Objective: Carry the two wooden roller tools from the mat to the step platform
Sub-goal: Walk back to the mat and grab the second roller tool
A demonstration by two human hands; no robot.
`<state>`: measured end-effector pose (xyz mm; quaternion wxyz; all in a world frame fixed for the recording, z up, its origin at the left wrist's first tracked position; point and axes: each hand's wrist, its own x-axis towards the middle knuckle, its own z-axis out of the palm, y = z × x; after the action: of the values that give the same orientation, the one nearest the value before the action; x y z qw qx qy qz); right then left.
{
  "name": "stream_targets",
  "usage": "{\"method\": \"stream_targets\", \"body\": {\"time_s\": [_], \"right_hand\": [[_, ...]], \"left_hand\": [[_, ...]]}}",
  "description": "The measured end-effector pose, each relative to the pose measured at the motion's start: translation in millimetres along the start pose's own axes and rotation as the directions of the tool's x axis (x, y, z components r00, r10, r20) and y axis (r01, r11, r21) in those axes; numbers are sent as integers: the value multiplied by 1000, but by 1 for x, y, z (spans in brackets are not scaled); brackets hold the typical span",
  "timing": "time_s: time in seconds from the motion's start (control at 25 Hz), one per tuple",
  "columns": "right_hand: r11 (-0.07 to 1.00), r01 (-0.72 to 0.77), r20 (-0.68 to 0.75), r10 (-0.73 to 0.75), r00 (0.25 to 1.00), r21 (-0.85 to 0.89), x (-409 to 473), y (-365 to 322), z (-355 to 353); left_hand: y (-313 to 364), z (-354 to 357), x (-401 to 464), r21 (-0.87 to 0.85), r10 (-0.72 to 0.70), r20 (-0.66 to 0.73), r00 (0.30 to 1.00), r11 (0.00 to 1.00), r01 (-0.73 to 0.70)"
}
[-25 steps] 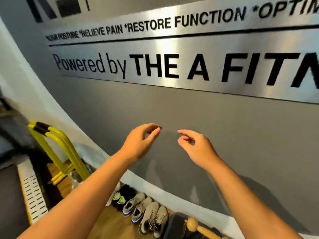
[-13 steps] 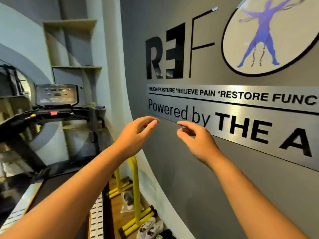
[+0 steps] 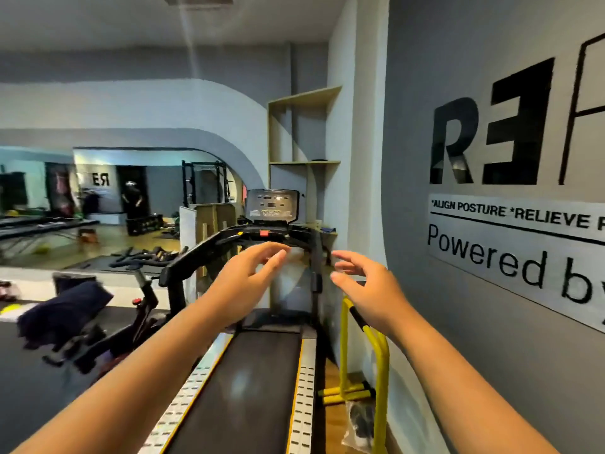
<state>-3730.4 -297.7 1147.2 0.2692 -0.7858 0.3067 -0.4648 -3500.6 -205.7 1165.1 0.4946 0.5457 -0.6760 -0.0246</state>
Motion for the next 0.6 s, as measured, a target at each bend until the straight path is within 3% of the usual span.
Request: {"method": "stream_targets", "body": {"time_s": [0.32, 0.52, 0.6], "right_hand": [[961, 130, 298, -202, 933, 245, 40, -29, 112], [904, 194, 427, -358, 830, 381, 43, -60, 172], [871, 201, 463, -419, 781, 448, 36, -80, 199]], "left_hand": [[-10, -89, -72, 274, -227, -278, 933, 913, 304], [13, -132, -128, 370, -280, -436, 855, 811, 454], [30, -153, -160, 385, -303, -529, 792, 747, 543]]}}
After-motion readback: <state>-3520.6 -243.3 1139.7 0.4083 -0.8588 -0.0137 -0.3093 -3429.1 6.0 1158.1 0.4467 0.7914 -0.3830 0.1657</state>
